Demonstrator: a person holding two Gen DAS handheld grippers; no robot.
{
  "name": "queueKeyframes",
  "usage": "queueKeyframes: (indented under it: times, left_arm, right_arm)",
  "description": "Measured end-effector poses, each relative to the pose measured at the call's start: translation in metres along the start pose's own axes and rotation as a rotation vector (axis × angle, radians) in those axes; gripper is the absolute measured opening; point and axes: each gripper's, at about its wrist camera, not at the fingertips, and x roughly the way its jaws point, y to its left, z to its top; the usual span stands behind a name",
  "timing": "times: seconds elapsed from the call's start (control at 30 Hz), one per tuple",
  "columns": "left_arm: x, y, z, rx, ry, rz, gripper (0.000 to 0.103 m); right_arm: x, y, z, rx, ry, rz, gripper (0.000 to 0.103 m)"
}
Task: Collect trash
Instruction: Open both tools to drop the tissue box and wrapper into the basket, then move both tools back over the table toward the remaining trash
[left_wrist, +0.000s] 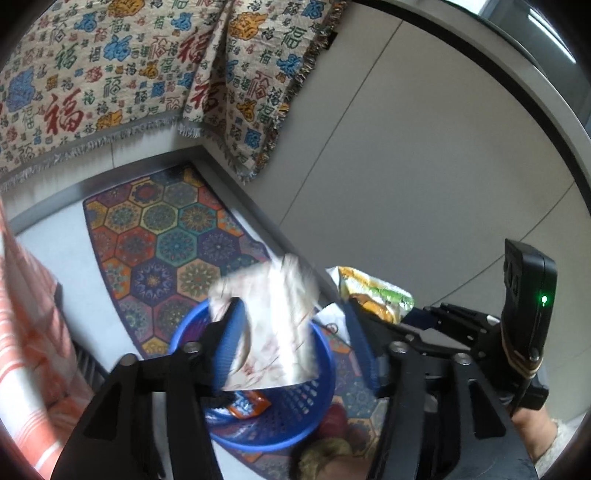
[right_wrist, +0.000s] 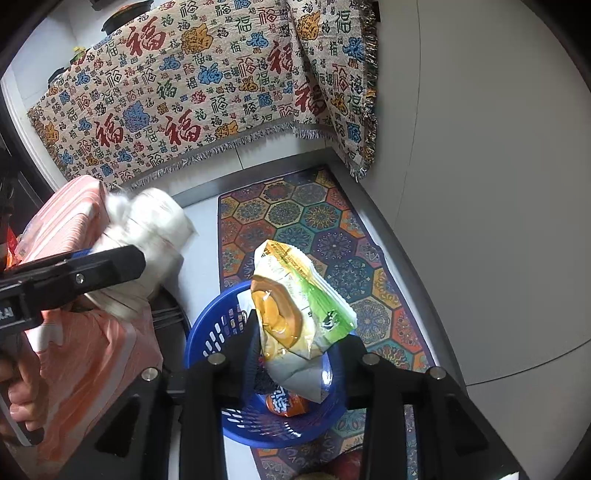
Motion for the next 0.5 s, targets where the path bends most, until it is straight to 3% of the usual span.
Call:
queueKeyframes:
  times: [0.13, 0.5]
  left_arm:
    - [0.003, 0.001, 0.003, -0.004, -0.001, -0.007, 0.065]
    - [-0.032, -0.001, 0.000, 0.021, -0.063, 0.039, 0.072]
  right_arm:
    - [0.001, 0.001, 0.000, -0.008, -0.005, 0.006, 0.052]
    - [-0.016, 0.010, 0.006, -0.024, -0.067, 0.002, 0.053]
